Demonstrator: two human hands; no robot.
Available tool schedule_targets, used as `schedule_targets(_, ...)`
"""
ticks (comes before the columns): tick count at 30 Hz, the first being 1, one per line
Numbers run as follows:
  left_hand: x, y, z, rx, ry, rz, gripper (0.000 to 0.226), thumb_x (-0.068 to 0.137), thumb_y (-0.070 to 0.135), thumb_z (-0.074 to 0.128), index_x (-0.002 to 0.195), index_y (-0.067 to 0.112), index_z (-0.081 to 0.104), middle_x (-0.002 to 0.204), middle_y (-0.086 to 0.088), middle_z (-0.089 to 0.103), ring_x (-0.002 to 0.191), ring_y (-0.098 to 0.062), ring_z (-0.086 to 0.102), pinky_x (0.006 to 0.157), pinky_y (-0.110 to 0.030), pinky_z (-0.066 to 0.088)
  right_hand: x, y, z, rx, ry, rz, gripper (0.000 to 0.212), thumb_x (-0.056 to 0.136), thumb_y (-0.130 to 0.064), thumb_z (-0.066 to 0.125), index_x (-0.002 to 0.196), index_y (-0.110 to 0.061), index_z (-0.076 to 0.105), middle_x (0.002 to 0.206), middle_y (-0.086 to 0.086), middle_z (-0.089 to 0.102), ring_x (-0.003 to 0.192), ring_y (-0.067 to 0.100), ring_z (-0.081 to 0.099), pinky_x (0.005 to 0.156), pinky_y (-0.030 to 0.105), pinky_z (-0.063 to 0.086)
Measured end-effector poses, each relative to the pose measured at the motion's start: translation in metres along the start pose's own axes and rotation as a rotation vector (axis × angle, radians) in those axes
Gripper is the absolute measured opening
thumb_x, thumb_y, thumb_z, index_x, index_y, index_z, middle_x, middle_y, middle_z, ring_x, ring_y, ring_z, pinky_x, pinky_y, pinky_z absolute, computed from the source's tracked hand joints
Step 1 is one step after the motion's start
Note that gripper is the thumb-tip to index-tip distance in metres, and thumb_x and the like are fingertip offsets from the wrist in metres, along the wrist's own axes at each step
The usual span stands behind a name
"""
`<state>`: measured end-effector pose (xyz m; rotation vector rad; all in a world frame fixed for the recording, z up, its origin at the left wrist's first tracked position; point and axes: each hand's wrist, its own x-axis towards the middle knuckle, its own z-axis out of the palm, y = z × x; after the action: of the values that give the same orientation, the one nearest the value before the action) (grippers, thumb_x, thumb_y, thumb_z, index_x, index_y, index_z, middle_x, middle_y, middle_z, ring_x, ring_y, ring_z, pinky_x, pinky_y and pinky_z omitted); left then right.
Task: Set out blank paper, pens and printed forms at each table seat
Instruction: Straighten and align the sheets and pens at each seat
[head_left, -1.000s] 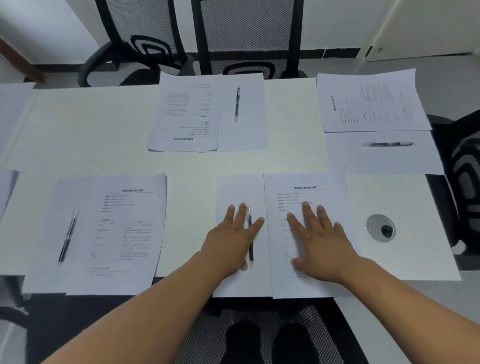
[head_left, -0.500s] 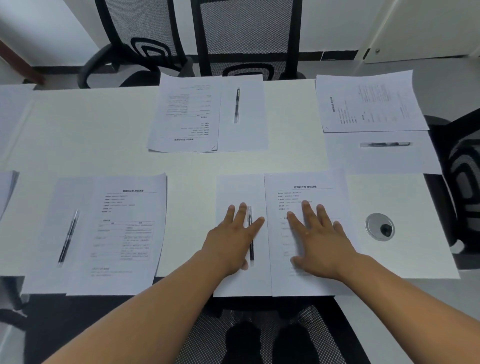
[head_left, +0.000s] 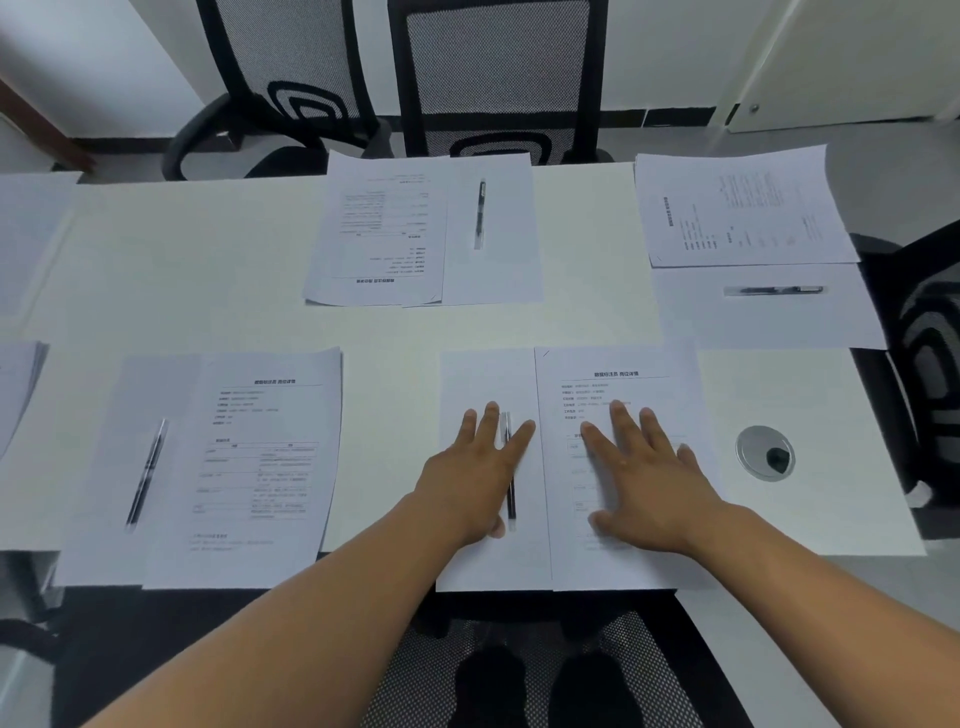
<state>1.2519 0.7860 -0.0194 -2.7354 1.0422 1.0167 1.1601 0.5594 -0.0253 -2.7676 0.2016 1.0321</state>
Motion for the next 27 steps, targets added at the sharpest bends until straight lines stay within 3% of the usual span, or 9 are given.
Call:
schedule_targets(6, -0.009, -0.004, -0.016, 0.061, 0.003, 0.003, 0.133, 0.089, 0.030, 0.091, 0.173, 0.033, -0.012, 0.181, -0.011, -0.023, 0.169, -0.036, -0.011, 0.120, -0.053, 0.046, -0.006, -0.006, -0.014, -0.021, 0.038, -0.012, 0.105, 0.087, -0.069, 0.062, 0.167, -0.037, 0.003, 0.177, 0.002, -0.022, 0.165, 0.037, -0.016, 0.126, 0.063, 0.025)
schedule_targets(13, -0.045, -0.029, -0.038, 0.123, 0.054, -0.025, 0.116, 0.099, 0.041, 0.079, 0.174, 0.032, -0.009, 0.182, -0.010, -0.019, 0.169, -0.038, -0.008, 0.132, -0.055, 0.028, -0.025, -0.042, -0.036, -0.005, 0.055, 0.000, 0.099, 0.095, -0.069, 0.054, 0.171, -0.028, 0.007, 0.180, 0.003, -0.018, 0.166, 0.031, -0.014, 0.132, 0.059, 0.014)
schedule_targets(19, -0.086, -0.053, -0.066, 0.136, 0.129, -0.070, 0.115, 0.099, 0.045, 0.078, 0.174, 0.033, -0.009, 0.183, -0.006, -0.018, 0.169, -0.037, -0.011, 0.134, -0.059, 0.017, -0.050, -0.096, -0.072, 0.004, 0.163, -0.036, 0.093, 0.098, -0.063, 0.051, 0.171, -0.026, 0.008, 0.181, 0.005, -0.010, 0.167, 0.032, -0.010, 0.133, 0.057, 0.013)
schedule_targets(27, -0.148, -0.064, -0.103, 0.144, 0.232, -0.144, 0.115, 0.099, 0.046, 0.078, 0.174, 0.035, -0.008, 0.183, -0.004, -0.019, 0.170, -0.036, -0.009, 0.130, -0.065, 0.024, -0.100, -0.145, -0.114, -0.054, 0.257, -0.081, 0.094, 0.101, -0.060, 0.051, 0.172, -0.023, 0.003, 0.181, 0.006, -0.011, 0.167, 0.033, -0.011, 0.133, 0.057, 0.009)
